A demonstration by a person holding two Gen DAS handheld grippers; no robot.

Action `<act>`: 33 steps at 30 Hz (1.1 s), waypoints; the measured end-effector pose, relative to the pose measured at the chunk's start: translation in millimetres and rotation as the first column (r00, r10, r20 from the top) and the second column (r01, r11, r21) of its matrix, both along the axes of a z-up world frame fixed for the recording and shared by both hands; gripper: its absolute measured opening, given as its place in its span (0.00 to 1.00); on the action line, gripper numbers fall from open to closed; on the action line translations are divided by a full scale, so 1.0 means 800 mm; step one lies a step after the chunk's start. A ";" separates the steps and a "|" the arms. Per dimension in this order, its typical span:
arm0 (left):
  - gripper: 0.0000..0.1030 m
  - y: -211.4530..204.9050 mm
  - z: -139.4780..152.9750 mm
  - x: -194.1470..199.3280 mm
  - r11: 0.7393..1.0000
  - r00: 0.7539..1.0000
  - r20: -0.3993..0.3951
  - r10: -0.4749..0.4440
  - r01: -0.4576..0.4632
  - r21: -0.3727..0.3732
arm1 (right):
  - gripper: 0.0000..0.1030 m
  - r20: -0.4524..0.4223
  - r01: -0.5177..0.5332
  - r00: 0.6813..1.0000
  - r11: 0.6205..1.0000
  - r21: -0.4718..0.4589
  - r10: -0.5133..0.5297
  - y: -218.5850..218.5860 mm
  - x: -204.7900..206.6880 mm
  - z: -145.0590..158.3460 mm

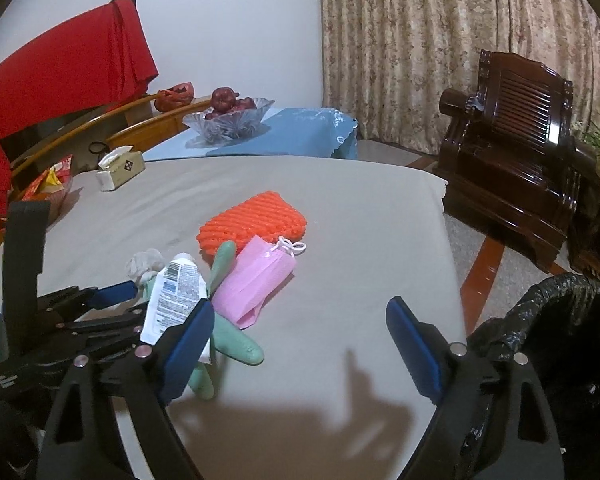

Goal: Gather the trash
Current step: 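Close the left tool on the green glove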

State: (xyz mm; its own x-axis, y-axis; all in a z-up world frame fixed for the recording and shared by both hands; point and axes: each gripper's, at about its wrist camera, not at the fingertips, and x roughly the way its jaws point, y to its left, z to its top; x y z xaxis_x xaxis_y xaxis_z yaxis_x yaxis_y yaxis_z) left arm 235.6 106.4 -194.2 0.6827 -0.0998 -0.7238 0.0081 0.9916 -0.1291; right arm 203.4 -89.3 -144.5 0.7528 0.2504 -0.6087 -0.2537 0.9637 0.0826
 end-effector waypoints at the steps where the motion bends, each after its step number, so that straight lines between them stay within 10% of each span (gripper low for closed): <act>1: 0.45 0.001 0.000 0.001 1.000 1.000 0.000 0.007 -0.007 0.000 | 0.83 0.000 0.000 1.000 1.000 0.001 0.000 0.000 0.000 0.000; 9: 0.26 0.001 0.010 -0.007 0.999 0.999 0.028 0.027 -0.028 0.023 | 0.82 -0.007 0.002 1.000 1.000 0.004 -0.002 0.000 0.003 -0.003; 33: 0.22 0.095 0.028 -0.064 0.996 0.996 0.009 -0.086 0.086 0.018 | 0.80 -0.016 -0.123 0.992 0.992 0.012 0.123 0.077 -0.008 -0.001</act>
